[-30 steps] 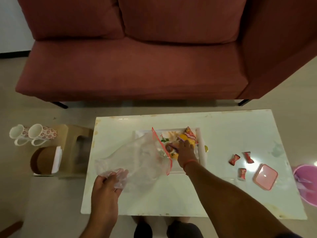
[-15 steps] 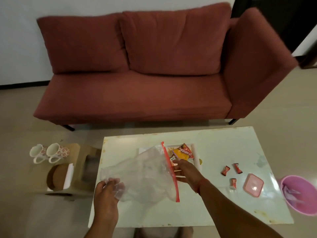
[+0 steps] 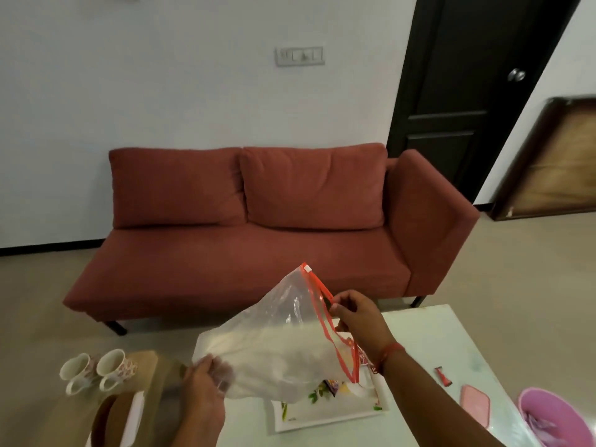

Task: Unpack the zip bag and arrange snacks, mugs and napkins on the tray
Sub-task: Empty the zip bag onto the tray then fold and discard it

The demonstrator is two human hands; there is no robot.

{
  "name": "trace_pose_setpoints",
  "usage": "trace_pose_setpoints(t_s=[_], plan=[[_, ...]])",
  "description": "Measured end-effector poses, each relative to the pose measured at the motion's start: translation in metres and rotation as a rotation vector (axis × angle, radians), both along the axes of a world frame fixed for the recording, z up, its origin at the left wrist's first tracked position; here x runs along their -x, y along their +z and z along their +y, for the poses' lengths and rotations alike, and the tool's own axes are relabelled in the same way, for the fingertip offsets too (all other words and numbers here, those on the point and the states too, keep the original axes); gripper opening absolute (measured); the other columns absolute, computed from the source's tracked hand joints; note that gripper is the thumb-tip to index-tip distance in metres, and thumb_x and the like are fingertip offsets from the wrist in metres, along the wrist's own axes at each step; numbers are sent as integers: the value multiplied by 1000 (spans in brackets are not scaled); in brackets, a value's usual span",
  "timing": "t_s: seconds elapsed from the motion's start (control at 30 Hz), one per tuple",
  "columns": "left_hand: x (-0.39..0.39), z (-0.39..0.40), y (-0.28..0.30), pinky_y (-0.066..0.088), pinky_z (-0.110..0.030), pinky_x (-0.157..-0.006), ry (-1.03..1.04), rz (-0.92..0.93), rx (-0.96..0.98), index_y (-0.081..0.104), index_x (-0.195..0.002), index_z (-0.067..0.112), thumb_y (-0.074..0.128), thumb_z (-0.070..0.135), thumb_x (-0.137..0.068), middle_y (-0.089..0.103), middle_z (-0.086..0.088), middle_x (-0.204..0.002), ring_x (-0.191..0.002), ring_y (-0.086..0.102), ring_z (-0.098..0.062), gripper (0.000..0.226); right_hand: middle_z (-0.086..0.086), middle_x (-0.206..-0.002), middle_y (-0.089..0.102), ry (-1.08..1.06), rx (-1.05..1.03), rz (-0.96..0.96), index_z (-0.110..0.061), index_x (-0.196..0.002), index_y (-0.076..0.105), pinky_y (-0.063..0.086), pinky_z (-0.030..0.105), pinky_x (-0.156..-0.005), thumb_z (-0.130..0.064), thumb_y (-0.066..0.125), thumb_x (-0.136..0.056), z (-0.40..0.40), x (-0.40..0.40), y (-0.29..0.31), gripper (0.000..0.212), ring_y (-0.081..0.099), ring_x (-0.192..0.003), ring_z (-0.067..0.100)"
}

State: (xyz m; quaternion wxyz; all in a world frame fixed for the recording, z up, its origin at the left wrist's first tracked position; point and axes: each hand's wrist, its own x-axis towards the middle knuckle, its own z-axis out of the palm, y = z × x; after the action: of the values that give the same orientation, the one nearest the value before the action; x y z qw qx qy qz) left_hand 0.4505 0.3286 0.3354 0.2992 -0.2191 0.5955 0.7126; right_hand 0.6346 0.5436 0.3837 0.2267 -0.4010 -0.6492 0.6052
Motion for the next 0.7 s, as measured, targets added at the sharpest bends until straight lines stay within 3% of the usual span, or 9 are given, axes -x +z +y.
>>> trace_pose_setpoints(t_s=[0.1, 0.2, 0.3, 0.37, 0.47, 0.57, 0.7], plan=[[19, -2, -3, 52, -35, -71, -28, 60, 108, 58, -115, 1, 57, 14, -95, 63, -17, -107, -91, 63, -29, 24, 10, -73, 60, -38, -72, 43, -2, -93, 62, 53, 36, -59, 1, 56, -94, -10, 18, 30, 6, 55, -55, 19], [26, 1, 8, 49, -47, -95, -158, 302, 325, 58, -107, 8, 59, 22, -87, 63, -20, -112, -106, 60, -39, 24, 12, -74, 58, -106, -6, 153, 0, -94, 57, 56, 39, -62, 4, 53, -95, -24, 38, 54, 6, 57, -52, 19], [6, 9, 46, 46, -34, -79, -283, 600, 224, 57, -105, 12, 59, 8, -92, 63, -9, -103, -98, 59, -30, 14, 14, -81, 55, -148, 207, 338, -3, -97, 51, 60, 41, -68, 7, 46, -97, -43, 58, 73, 12, 60, -59, 20], [-14, 14, 65, 44, -23, -72, -462, 754, 105, 59, -103, 19, 59, 11, -94, 64, 0, -100, -96, 60, -21, 12, 19, -88, 55, -184, 345, 450, -5, -99, 48, 60, 45, -74, 10, 43, -98, -52, 69, 81, 16, 63, -68, 26], [-31, 15, 68, 47, -19, -82, -688, 920, -4, 57, -107, 28, 63, 23, -94, 63, 5, -108, -102, 59, -7, 15, 27, -101, 50, -239, 483, 562, -9, -105, 43, 62, 45, -70, 13, 40, -97, -62, 83, 89, 23, 68, -79, 33], [-33, 15, 60, 42, -12, -89, -793, 1143, 68, 50, -116, 30, 68, 42, -87, 54, 13, -118, -112, 53, -1, 36, 26, -103, 49, -288, 547, 635, -10, -109, 42, 62, 43, -69, 12, 38, -99, -69, 87, 96, 24, 69, -91, 36], [-35, 16, 57, 44, -16, -90, -884, 1294, 182, 47, -118, 38, 48, 74, -82, 48, 17, -119, -113, 48, 0, 51, 19, -95, 52, -346, 602, 726, -9, -104, 44, 62, 46, -72, 12, 37, -99, -70, 85, 107, 23, 68, -96, 37]])
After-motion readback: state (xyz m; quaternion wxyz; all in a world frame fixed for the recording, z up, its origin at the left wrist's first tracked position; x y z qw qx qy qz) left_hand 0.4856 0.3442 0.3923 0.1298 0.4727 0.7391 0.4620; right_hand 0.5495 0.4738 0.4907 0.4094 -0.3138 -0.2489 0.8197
